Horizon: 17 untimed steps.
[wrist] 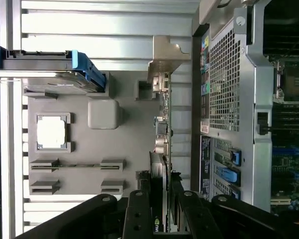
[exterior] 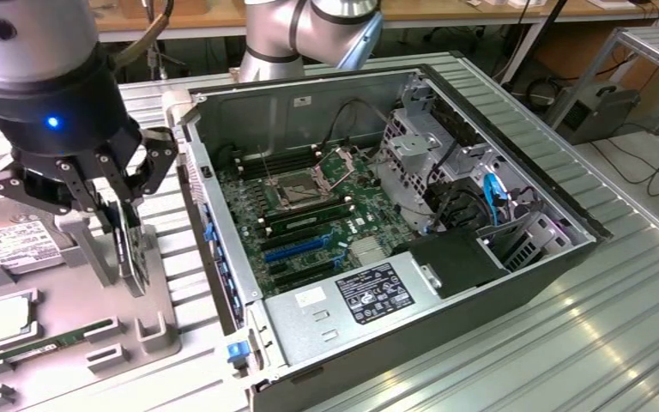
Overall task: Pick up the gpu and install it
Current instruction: 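Pick up the gpu and move the gpu toward the slot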
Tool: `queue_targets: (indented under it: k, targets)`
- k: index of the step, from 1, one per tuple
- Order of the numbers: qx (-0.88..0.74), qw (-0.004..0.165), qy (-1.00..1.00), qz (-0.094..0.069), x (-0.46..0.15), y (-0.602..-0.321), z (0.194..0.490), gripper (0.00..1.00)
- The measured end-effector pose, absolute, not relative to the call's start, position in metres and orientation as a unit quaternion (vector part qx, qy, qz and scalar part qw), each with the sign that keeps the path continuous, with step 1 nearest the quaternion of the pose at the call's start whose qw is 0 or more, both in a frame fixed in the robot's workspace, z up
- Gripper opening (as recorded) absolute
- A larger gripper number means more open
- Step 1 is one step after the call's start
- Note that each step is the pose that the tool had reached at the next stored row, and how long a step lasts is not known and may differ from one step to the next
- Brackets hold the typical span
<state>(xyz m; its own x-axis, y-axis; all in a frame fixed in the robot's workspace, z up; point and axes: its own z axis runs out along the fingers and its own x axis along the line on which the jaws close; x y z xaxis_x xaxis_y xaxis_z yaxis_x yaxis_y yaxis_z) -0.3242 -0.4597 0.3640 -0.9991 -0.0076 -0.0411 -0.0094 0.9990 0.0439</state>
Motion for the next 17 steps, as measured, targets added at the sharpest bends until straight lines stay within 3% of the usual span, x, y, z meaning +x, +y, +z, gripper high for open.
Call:
queue_targets:
  k: [17]
  targets:
    - [-0.004, 0.016, 1.000, 0.027, -0.256, -0.481, 0.450, 0.26]
